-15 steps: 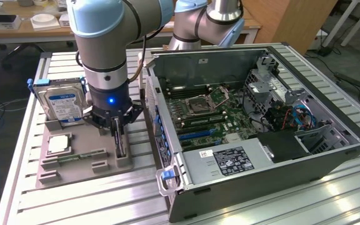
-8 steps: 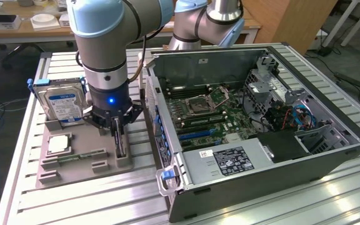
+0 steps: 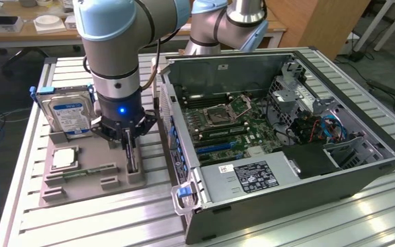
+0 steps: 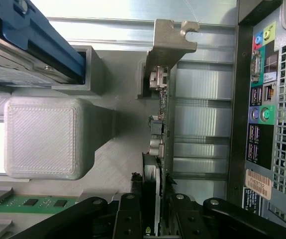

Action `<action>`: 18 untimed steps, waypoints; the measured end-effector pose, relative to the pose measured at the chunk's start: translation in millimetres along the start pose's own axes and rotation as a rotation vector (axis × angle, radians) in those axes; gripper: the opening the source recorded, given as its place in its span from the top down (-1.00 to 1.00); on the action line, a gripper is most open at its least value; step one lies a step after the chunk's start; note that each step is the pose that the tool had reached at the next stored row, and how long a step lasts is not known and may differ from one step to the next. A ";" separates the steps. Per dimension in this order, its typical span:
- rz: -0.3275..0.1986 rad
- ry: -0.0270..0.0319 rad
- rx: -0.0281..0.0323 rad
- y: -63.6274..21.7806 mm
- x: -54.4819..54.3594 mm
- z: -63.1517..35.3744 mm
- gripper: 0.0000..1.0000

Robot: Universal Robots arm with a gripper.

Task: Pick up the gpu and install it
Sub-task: 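Pick up the gpu and move the gpu toward the slot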

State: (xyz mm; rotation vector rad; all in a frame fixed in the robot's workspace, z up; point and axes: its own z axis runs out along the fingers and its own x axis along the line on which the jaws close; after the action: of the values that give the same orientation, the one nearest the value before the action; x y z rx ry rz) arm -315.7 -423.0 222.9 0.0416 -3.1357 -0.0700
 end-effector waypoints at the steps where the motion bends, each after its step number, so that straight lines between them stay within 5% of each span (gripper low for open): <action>1: 0.000 0.0000 0.0000 0.0 0.0 0.0 0.47; 11: 0.000 -0.0002 -0.0001 0.1 0.0 -0.2 0.47; 18: 0.000 -0.0003 -0.0001 1.0 0.3 -21.1 0.47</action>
State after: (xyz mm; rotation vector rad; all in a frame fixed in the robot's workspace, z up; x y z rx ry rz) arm -315.9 -423.0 244.1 0.0416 -3.1360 -0.0702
